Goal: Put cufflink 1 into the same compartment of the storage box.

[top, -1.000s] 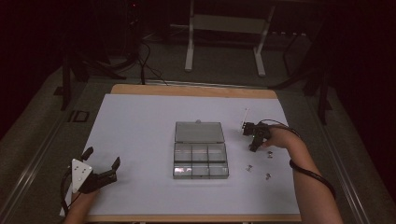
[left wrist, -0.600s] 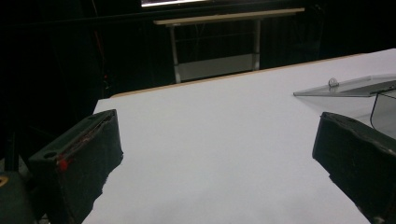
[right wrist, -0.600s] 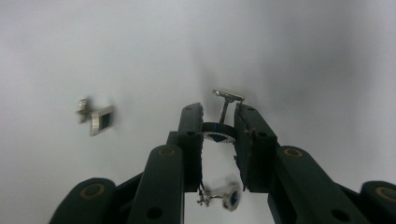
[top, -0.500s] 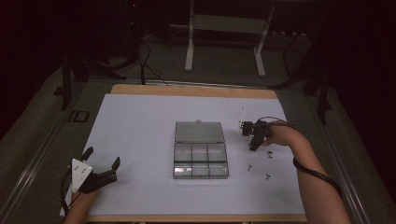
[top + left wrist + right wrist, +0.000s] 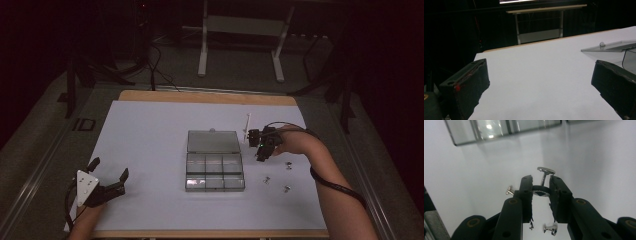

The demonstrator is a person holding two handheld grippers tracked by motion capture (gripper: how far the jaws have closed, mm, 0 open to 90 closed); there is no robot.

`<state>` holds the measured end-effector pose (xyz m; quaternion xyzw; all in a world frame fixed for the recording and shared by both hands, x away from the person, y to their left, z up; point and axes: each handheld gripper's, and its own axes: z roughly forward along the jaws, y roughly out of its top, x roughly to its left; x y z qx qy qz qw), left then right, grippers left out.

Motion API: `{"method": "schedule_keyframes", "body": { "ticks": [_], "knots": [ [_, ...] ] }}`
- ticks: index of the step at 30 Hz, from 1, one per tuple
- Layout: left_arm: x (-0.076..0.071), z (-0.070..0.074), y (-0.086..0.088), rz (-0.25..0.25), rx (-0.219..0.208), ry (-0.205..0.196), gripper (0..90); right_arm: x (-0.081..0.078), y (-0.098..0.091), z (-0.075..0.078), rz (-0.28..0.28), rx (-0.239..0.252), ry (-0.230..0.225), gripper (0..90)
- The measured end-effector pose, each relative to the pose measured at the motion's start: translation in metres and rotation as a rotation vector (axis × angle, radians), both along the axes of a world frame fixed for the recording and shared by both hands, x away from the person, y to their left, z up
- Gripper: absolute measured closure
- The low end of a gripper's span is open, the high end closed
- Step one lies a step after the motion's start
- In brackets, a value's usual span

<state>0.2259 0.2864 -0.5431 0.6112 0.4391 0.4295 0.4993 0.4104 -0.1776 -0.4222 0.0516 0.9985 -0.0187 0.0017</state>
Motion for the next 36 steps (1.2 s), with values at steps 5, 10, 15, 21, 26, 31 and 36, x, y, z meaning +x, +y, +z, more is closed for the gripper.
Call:
{"method": "schedule_keyframes", "body": {
  "ticks": [5, 10, 15, 21, 26, 31, 36],
  "knots": [
    [0.0, 0.0, 0.0, 0.0, -0.001, -0.001, 2.4, -0.007, 0.017, 0.009, 0.043, 0.005, -0.005, 73.0],
    [0.0, 0.0, 0.0, -0.001, 0.001, -0.001, 2.4, -0.014, 0.034, 0.015, 0.086, 0.001, -0.009, 73.1],
    [0.0, 0.0, 0.0, -0.002, -0.001, -0.002, 2.4, -0.02, 0.052, 0.018, 0.125, 0.005, -0.002, 73.0],
    [0.0, 0.0, 0.0, -0.004, 0.0, -0.004, 2.4, -0.029, 0.075, 0.019, 0.174, 0.001, 0.002, 73.0],
    [0.0, 0.0, 0.0, -0.005, 0.0, -0.006, 2.4, -0.038, 0.094, 0.015, 0.236, -0.014, -0.002, 73.0],
    [0.0, 0.0, 0.0, -0.005, 0.0, -0.006, 2.4, -0.045, 0.114, 0.014, 0.287, 0.019, -0.006, 73.0],
    [-0.001, 0.0, 0.0, -0.008, -0.001, -0.008, 2.4, -0.05, 0.133, 0.006, 0.339, 0.051, -0.019, 73.0]
  ]
}}
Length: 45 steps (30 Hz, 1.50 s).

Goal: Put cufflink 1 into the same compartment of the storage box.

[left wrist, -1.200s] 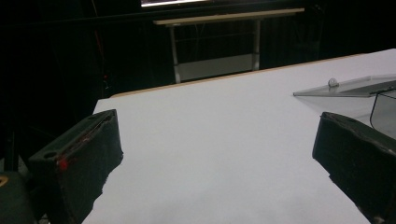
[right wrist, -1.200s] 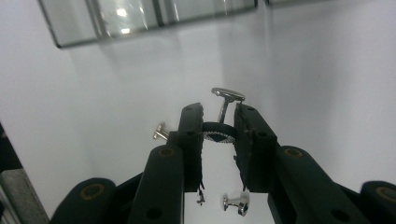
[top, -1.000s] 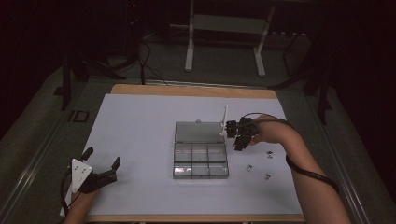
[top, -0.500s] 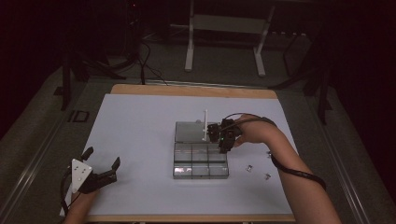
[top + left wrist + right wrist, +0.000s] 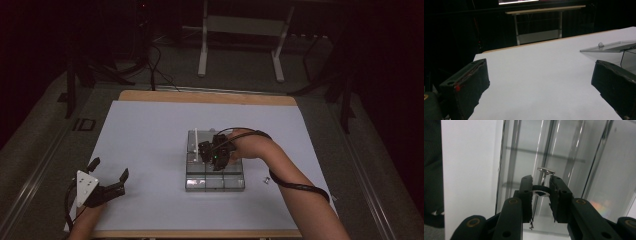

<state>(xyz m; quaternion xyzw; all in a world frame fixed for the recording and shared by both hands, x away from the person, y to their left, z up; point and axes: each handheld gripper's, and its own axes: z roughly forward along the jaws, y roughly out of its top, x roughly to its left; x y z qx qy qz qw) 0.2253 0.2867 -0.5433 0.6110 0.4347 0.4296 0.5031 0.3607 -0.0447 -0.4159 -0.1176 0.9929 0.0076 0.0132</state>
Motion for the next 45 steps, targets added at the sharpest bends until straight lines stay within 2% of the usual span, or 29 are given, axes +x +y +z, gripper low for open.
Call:
{"method": "schedule_keyframes", "body": {
  "ticks": [3, 4, 9, 11, 15, 18, 23, 28, 32, 33, 36, 38, 45],
  "knots": [
    [0.0, 0.0, 0.0, 0.0, -0.002, 0.0, 2.4, 0.0, 0.008, -0.005, 0.021, 0.038, -0.005, 73.0],
    [0.0, 0.0, 0.0, 0.0, -0.002, 0.0, 2.4, 0.001, 0.011, -0.006, 0.028, 0.068, -0.016, 73.0],
    [0.0, 0.0, 0.0, 0.0, -0.002, 0.002, 2.4, 0.007, 0.019, -0.016, 0.002, 0.187, -0.014, 73.0],
    [0.0, 0.0, 0.0, 0.0, -0.002, 0.001, 2.4, 0.01, 0.021, -0.022, -0.011, 0.205, -0.001, 73.0],
    [0.0, 0.0, 0.0, -0.003, -0.001, -0.001, 2.4, 0.017, 0.025, -0.04, -0.023, 0.223, -0.009, 73.0],
    [0.0, 0.0, 0.0, -0.005, 0.0, -0.001, 2.4, 0.022, 0.027, -0.052, -0.036, 0.237, 0.002, 73.0],
    [0.0, 0.0, 0.0, -0.006, 0.0, -0.003, 2.4, 0.029, 0.03, -0.071, -0.042, 0.251, 0.014, 73.0],
    [0.0, 0.0, 0.0, -0.007, 0.0, -0.002, 2.4, 0.033, 0.033, -0.082, -0.049, 0.222, 0.016, 72.8],
    [0.0, 0.0, 0.0, -0.008, 0.001, -0.002, 2.4, 0.035, 0.034, -0.082, -0.06, 0.218, 0.028, 72.0],
    [0.0, 0.0, 0.0, -0.009, 0.001, -0.002, 2.4, 0.035, 0.034, -0.082, -0.066, 0.212, 0.024, 68.4],
    [0.0, 0.0, 0.0, -0.008, 0.001, -0.002, 2.4, 0.036, 0.034, -0.077, -0.073, 0.189, 0.011, 64.8],
    [0.0, 0.0, 0.0, -0.009, 0.001, -0.003, 2.4, 0.037, 0.033, -0.07, -0.09, 0.17, 0.017, 62.9],
    [0.0, 0.0, 0.0, -0.009, 0.003, -0.002, 2.4, 0.029, 0.022, -0.042, -0.07, 0.139, 0.02, 59.4]
  ]
}}
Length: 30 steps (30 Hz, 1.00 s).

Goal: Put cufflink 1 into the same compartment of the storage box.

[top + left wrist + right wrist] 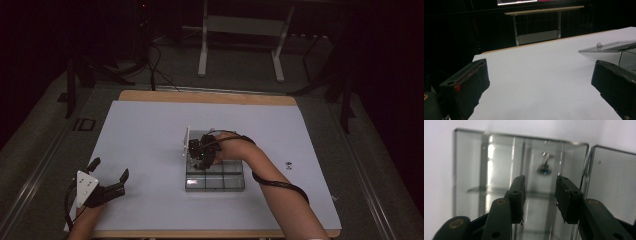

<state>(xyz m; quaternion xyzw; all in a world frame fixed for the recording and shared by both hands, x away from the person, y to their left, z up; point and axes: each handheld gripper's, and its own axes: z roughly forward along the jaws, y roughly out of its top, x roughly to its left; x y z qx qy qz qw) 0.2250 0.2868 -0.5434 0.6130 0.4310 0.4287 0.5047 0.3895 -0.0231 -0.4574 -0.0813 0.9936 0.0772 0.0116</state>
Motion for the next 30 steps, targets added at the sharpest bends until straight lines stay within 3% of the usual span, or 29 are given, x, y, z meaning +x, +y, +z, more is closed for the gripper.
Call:
{"method": "schedule_keyframes", "body": {
  "ticks": [6, 15, 30],
  "knots": [
    [0.0, 0.0, 0.0, 0.001, 0.0, 0.001, 2.4, -0.005, -0.019, 0.015, -0.01, -0.062, 0.016, 59.1],
    [0.0, 0.0, 0.0, 0.002, -0.001, -0.001, 2.4, -0.005, -0.063, 0.026, -0.067, -0.107, -0.003, 58.1],
    [0.0, 0.0, 0.0, 0.005, -0.006, 0.002, 2.4, -0.005, -0.143, 0.036, -0.149, -0.122, -0.018, 59.9]
  ]
}}
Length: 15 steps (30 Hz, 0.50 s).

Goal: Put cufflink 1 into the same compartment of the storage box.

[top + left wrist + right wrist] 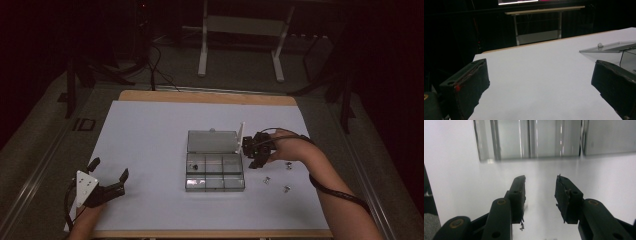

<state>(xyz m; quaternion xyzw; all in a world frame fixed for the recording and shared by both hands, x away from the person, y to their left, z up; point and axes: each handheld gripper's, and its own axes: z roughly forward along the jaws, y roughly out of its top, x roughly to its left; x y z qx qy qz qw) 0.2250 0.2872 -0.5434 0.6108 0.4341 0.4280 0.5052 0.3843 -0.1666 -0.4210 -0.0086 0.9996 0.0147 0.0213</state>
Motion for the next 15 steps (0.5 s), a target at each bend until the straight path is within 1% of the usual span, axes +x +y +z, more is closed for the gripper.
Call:
{"method": "schedule_keyframes", "body": {
  "ticks": [1, 9, 12, 15],
  "knots": [
    [0.0, 0.0, 0.0, 0.001, 0.0, -0.001, 2.4, 0.0, -0.005, 0.0, -0.007, 0.001, 0.004, 59.9],
    [0.0, 0.0, 0.0, 0.003, -0.002, 0.002, 2.4, -0.004, -0.047, 0.001, -0.033, -0.001, -0.013, 59.8],
    [0.0, 0.0, 0.0, 0.002, -0.006, 0.003, 2.4, -0.003, -0.064, -0.003, -0.051, 0.002, -0.02, 59.4],
    [0.0, 0.0, 0.0, 0.003, -0.006, 0.004, 2.4, -0.003, -0.081, -0.008, -0.074, -0.008, -0.017, 59.2]
  ]
}}
